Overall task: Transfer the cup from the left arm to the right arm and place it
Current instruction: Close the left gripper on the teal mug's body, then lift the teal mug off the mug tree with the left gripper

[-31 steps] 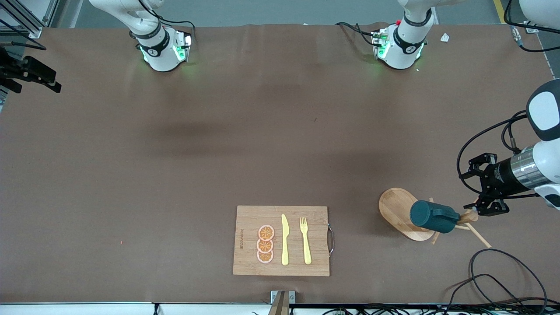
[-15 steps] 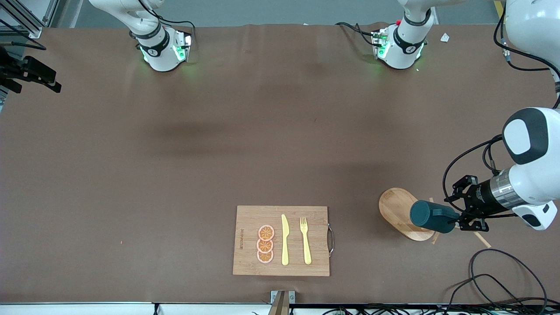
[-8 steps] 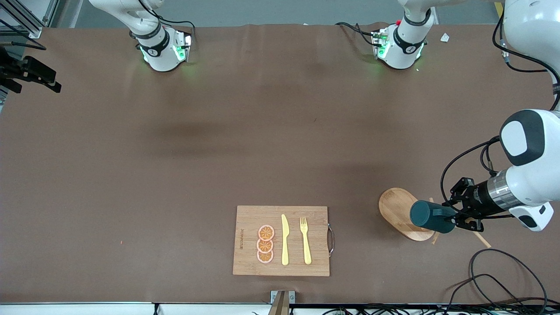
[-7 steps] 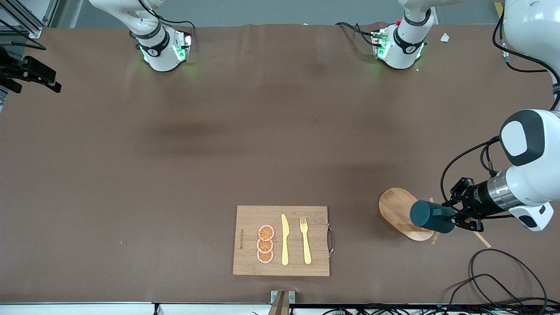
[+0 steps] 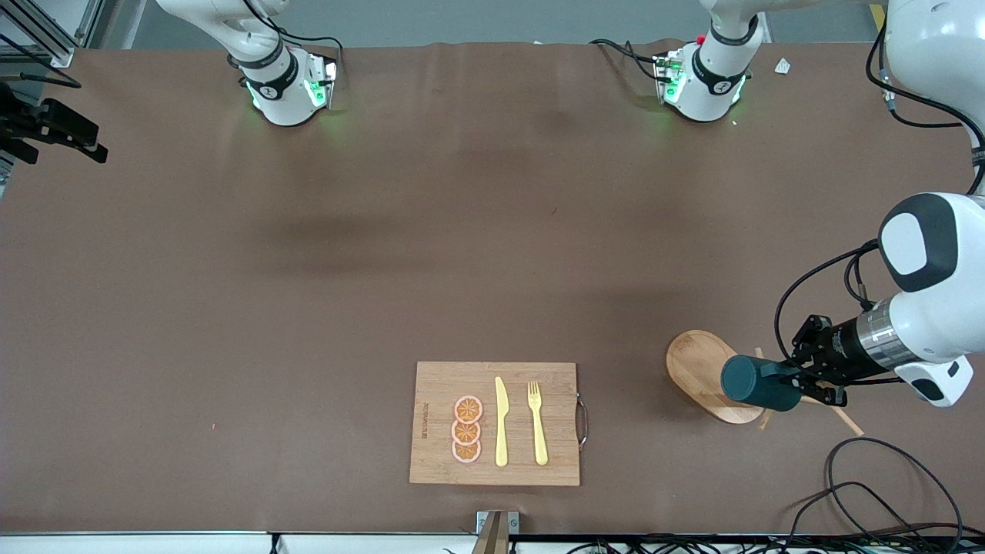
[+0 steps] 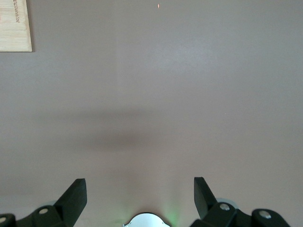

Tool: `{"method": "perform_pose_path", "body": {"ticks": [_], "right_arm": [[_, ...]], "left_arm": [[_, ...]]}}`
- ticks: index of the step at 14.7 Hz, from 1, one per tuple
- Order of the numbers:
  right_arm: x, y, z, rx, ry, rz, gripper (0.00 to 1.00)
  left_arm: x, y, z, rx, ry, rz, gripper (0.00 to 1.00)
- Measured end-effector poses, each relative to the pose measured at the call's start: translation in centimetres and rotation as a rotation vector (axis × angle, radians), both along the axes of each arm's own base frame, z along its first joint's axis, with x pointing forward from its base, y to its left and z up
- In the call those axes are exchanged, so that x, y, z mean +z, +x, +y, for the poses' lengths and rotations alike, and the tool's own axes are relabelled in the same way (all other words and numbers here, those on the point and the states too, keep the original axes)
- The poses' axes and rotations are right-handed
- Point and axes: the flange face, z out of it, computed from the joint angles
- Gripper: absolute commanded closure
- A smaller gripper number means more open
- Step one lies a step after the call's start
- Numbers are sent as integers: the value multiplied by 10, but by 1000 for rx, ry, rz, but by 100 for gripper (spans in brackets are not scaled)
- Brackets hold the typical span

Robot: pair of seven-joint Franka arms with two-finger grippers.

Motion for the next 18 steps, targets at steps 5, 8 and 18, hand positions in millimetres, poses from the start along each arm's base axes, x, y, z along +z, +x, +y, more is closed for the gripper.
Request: {"method": "perform_pose_path", "body": {"ticks": [5,8,18], "right_arm": [[0,0,0,0,0,0,0],[0,0,0,0,0,0,0],[0,0,-1,-2,0,0,0]], "left_arm": [[6,0,-15,-22,-19,-8,99],[16,-3,-38,-58,-41,-17,99],[56,-52,-204,-350,40,-88,99]]}}
